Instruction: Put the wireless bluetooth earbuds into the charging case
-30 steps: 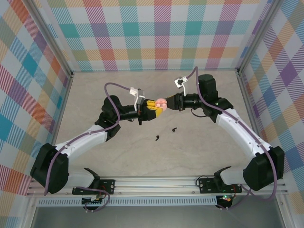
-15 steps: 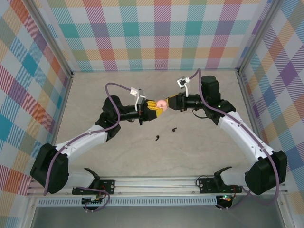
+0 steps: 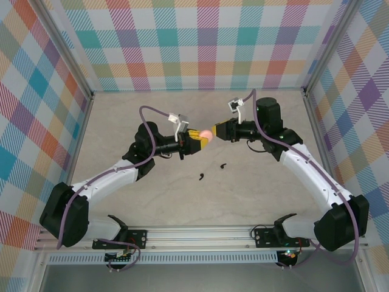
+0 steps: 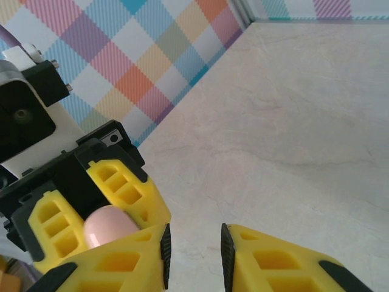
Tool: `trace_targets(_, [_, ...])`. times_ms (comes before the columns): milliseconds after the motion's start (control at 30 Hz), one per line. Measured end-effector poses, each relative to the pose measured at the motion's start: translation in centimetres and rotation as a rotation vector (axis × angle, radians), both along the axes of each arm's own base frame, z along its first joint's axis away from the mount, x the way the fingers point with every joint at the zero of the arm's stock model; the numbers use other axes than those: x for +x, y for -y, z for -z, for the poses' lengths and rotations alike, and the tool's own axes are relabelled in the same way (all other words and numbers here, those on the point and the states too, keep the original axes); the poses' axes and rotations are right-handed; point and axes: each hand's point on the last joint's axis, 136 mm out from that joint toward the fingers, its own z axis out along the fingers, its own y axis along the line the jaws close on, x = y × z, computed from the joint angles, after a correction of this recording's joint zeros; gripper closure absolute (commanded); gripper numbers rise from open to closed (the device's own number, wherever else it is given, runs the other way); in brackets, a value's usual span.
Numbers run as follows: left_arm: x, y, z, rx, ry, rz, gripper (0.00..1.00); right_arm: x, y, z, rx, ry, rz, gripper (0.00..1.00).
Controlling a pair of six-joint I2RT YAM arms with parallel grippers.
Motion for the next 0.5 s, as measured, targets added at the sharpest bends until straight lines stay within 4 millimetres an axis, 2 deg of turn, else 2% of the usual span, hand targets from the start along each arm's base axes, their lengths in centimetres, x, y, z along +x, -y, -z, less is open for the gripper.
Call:
trace_targets(200, [2.3,-0.7,2.7,0.068,-0.089,-0.103,0.82,1.5,1.8,2.0,-0.103,-0.027,0.144,0.67])
trace_targets(500, [6.7,-1.8,3.6,0.118,-0.147,-0.24,0.81,2.6,4.3,4.5,-0.233,-0.068,0.297,0.66])
